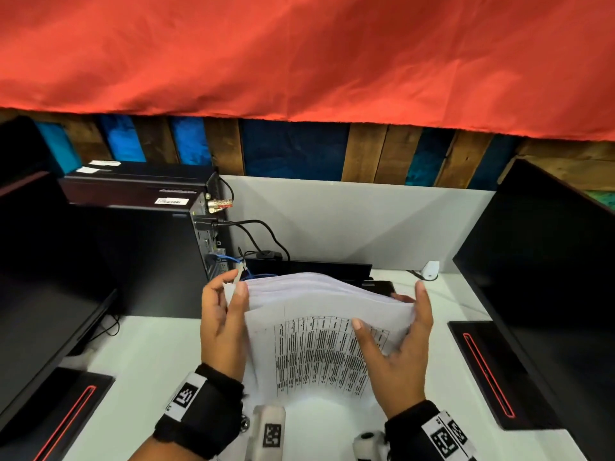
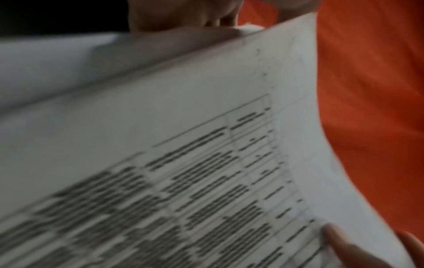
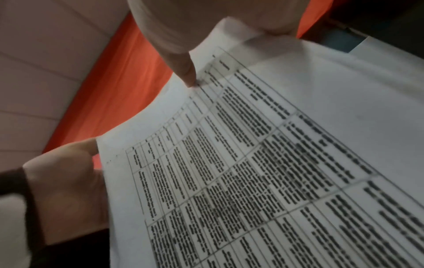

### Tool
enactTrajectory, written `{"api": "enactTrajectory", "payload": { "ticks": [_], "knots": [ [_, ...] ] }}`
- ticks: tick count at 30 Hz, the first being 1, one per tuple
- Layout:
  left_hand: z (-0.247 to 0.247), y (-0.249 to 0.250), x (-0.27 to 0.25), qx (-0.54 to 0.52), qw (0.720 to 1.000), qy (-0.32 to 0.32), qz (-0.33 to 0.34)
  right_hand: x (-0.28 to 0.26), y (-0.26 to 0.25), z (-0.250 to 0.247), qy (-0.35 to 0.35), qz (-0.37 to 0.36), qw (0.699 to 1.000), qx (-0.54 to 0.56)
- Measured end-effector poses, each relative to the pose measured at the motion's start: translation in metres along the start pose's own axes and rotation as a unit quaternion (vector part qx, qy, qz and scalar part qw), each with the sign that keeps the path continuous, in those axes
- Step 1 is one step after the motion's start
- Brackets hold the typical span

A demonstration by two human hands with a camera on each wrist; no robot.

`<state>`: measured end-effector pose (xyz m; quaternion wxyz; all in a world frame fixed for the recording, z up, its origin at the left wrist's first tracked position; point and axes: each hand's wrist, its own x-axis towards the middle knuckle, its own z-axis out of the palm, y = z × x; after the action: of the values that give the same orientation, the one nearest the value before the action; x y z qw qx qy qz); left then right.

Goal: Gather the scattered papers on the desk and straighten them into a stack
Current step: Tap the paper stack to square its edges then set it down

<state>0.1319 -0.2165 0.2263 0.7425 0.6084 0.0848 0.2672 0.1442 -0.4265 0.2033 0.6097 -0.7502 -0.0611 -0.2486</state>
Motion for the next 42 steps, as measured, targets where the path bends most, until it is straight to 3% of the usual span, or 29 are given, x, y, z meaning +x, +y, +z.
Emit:
{"api": "enactTrajectory", "payload": {
  "ticks": [3,6,9,12,17,20,23,26,30,34,39,42],
  "knots": [
    [-0.013,-0.014,-0.007,-0.020,0.996,-0.086,-0.019,0.004,0.010,-0.007,-0.008,0.148,0.981,0.127],
    [-0.019,-0.020,-0.015,-0.054,0.992,-0.106,-0.043,0.009,0.017,-0.015,-0.073,0.214,0.965,0.128],
    [-0.011,-0.018,-0.023,-0.082,0.988,-0.122,-0.037,0.006,0.017,-0.010,-0.119,0.240,0.954,0.134],
    [-0.007,-0.023,-0.021,-0.026,0.990,-0.131,-0.052,0.006,0.015,-0.007,-0.137,0.243,0.949,0.147],
    [-0.017,-0.048,-0.005,0.018,0.977,-0.133,-0.164,0.013,0.023,-0.012,-0.151,0.266,0.945,0.116],
    [-0.012,-0.050,-0.003,0.038,0.978,-0.106,-0.173,0.012,0.024,-0.006,-0.131,0.273,0.947,0.107],
    [-0.007,-0.033,0.001,0.020,0.986,-0.095,-0.132,0.017,0.009,-0.005,-0.080,0.255,0.954,0.136],
    [-0.005,-0.012,0.005,0.037,0.992,-0.094,-0.072,0.022,-0.009,-0.010,-0.061,0.190,0.968,0.156],
    [0.000,-0.002,0.003,0.023,0.997,-0.071,-0.022,0.018,-0.018,-0.004,-0.013,0.067,0.997,0.048],
    [0.016,0.013,-0.002,0.005,1.000,0.002,0.003,0.003,-0.020,0.005,-0.012,-0.090,0.994,-0.063],
    [0.020,0.013,0.007,0.039,0.995,0.087,-0.026,0.000,-0.017,0.006,-0.004,-0.068,0.995,-0.070],
    [0.017,0.013,0.007,0.030,0.994,0.103,-0.027,0.001,-0.021,0.004,0.001,-0.055,0.997,-0.048]
  ]
}}
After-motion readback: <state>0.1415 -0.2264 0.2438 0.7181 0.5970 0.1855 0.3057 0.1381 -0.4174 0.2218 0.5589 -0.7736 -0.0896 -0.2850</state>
